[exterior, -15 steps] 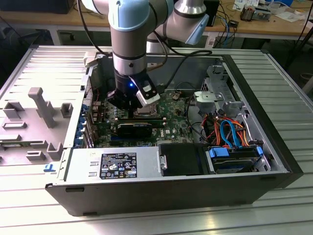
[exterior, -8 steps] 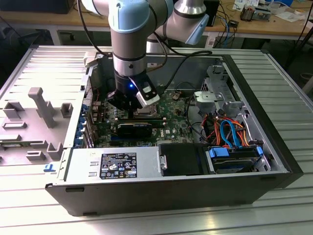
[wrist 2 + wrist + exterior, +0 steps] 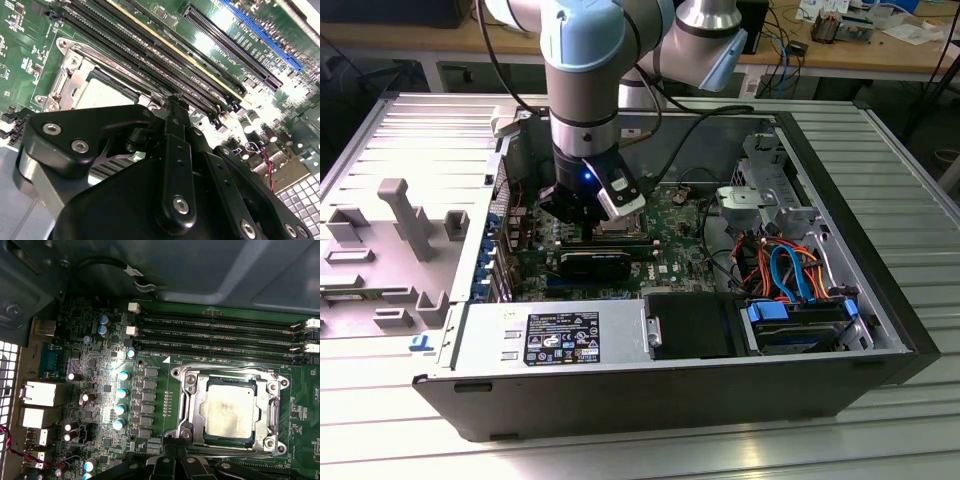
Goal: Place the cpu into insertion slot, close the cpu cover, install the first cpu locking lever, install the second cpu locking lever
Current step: 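Install the second cpu locking lever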
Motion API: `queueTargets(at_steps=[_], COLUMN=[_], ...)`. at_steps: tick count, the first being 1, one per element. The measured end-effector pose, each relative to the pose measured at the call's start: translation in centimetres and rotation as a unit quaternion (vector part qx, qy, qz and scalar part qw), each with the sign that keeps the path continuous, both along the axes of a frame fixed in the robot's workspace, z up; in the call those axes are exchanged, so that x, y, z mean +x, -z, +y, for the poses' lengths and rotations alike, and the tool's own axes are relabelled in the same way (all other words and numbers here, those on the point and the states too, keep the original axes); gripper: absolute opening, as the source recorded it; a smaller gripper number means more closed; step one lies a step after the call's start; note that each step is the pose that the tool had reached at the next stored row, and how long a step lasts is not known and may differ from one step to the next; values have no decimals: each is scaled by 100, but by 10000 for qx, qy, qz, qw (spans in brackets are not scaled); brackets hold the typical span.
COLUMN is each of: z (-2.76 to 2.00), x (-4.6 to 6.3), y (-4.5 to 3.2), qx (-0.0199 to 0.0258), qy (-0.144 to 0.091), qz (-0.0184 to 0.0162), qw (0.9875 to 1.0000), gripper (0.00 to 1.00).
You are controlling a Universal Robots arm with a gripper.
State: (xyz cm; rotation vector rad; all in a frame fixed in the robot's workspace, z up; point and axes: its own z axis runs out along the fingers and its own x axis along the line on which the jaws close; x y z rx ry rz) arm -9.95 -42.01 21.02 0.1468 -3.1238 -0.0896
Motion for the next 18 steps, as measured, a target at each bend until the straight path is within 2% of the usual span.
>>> queueTargets(at_steps=[10,11,13,16,18], z=[-1,2,1,3,2], x=[-16,-16,-16,-14,-14], y=[65,88,93,71,12], qx=[84,108,110,122,118], qy=[-7,-7,-7,-10,-10], qz=[2,2,-1,-3,0], qw=[10000,9999,9999,9999,9999], gripper=[11,11,11,11,11])
